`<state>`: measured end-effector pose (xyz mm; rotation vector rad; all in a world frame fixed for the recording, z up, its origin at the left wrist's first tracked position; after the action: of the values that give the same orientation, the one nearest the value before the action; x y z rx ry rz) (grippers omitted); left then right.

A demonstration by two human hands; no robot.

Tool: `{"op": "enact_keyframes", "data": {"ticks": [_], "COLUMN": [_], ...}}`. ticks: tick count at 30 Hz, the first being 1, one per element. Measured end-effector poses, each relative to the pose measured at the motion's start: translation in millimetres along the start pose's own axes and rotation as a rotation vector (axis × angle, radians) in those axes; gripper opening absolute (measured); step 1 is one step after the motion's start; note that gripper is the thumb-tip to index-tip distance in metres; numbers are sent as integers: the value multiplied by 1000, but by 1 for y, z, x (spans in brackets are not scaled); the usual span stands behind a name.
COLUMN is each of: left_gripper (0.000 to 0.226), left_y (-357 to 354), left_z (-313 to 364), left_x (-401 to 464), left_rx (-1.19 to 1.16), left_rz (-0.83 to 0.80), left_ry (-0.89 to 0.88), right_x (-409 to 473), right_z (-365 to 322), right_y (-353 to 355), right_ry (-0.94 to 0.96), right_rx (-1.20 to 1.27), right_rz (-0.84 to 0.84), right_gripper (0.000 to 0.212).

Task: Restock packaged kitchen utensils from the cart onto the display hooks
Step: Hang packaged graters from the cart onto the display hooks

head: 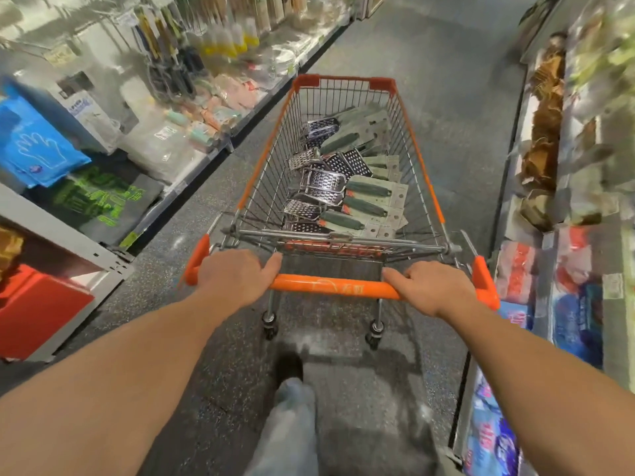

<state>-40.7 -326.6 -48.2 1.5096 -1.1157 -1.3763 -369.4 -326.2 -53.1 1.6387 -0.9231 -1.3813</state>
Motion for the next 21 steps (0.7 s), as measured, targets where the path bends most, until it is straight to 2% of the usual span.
{"op": "enact_keyframes", "data": {"ticks": [8,11,21], "left_gripper": [86,82,83], "left_y": [42,57,107], "left_z": [-12,-13,-4], "left_x": [143,191,353], "left_rx": [4,-14,-57], "left_rz": [3,2,19], "left_ry": [-104,-136,-122], "right_x": [123,160,298], "right_z": [6,7,29], "right_y": [50,72,146], "right_ry": [-77,-101,-108], "right_rx": [-12,13,7], "right_rz": [-19,-3,32], "right_gripper": [81,76,74]}}
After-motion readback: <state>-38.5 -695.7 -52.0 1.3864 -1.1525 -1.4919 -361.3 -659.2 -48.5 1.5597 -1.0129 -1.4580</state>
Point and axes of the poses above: each hand's wrist, its own x-axis towards the middle knuckle, its own y-axis out of the back of the hand, z = x × y, the point moved 1 cm from there along x, towards the middle knuckle
